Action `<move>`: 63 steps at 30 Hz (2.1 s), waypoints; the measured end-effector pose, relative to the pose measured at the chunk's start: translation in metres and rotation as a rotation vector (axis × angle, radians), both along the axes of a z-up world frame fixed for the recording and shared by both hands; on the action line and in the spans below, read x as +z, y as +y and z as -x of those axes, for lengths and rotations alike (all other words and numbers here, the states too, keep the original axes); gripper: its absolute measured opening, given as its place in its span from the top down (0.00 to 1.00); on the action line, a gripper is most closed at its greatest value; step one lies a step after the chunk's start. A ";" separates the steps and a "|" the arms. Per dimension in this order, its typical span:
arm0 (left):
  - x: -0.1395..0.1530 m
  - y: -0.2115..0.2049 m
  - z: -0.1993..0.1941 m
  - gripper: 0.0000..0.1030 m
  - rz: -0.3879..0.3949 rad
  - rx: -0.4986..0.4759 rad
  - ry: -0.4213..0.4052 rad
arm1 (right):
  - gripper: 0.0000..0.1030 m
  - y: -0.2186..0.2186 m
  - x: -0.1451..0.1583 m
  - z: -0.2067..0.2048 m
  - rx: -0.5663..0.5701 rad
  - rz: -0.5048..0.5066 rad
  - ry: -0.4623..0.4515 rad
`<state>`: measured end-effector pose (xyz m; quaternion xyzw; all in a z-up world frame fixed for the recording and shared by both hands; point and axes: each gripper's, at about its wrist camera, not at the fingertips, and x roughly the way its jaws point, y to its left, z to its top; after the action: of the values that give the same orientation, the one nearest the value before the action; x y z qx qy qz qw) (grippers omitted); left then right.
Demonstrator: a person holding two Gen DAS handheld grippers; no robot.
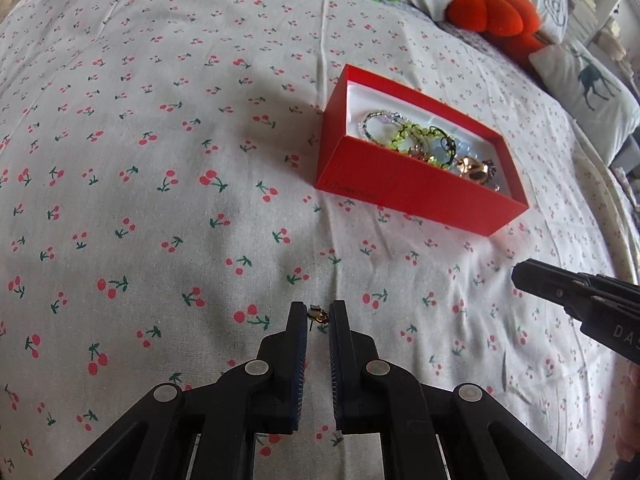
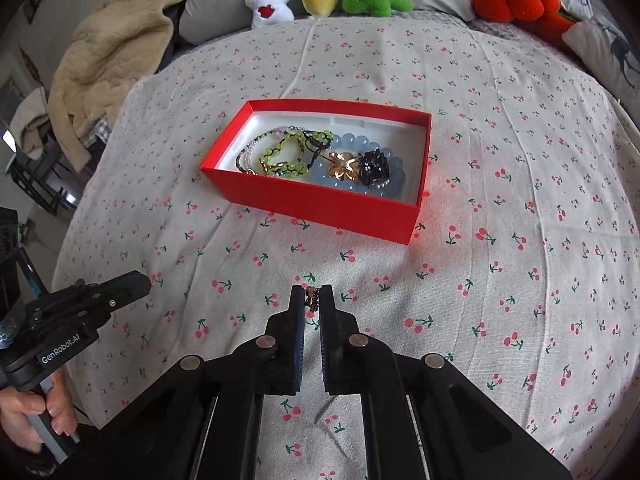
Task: Organize jewelry
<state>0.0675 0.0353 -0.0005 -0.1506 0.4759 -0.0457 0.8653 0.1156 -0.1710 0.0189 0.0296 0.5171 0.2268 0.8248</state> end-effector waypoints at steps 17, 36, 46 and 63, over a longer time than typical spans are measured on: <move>0.032 -0.040 -0.065 0.94 0.063 -0.023 -0.154 | 0.93 -0.019 0.025 -0.038 -0.153 -0.147 -0.053; 0.006 -0.064 -0.122 0.93 0.014 -0.010 -0.142 | 0.93 -0.031 0.001 -0.084 -0.231 -0.154 -0.038; 0.011 -0.059 -0.125 0.69 0.052 0.038 -0.132 | 0.93 -0.031 -0.004 -0.092 -0.228 -0.159 -0.035; 0.034 -0.048 -0.076 0.33 -0.089 0.096 -0.090 | 0.67 -0.047 0.020 -0.067 -0.238 -0.224 -0.041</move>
<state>0.1438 -0.0130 0.0331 -0.1326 0.4303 0.0105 0.8928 0.1830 -0.2184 0.0386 0.1777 0.4645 0.1841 0.8478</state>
